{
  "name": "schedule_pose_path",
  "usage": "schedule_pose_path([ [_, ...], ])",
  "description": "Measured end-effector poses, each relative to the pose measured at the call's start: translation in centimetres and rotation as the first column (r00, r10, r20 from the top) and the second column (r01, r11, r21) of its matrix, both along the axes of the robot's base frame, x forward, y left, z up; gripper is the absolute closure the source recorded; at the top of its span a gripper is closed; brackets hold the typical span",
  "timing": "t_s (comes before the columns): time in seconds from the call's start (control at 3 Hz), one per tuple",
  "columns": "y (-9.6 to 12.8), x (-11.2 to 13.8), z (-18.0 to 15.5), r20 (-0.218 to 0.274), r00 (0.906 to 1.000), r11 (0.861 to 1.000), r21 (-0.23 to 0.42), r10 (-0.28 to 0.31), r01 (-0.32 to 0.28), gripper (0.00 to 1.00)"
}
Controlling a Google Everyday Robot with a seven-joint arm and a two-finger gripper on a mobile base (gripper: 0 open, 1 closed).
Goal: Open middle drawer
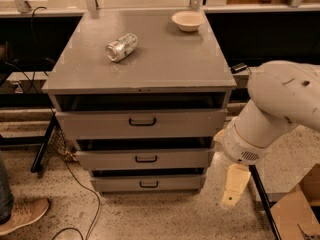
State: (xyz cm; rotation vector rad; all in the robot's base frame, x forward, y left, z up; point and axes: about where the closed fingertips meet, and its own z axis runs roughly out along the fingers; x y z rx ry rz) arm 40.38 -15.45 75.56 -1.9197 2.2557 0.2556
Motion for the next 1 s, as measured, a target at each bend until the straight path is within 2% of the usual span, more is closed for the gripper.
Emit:
schedule_pose_path([
  [0.33,1.9,2.5,-9.4,-0.009,0.9993,0.999,0.019,0.037,-0.037,0.00],
  [0.67,4.5,5.3,-16.8,0.004,0.9971,0.994,0.080,0.076,-0.076,0.00],
  [1.0,4.5,5.3,-16.8,0.004,0.9971,0.994,0.080,0.076,-0.076,0.00],
])
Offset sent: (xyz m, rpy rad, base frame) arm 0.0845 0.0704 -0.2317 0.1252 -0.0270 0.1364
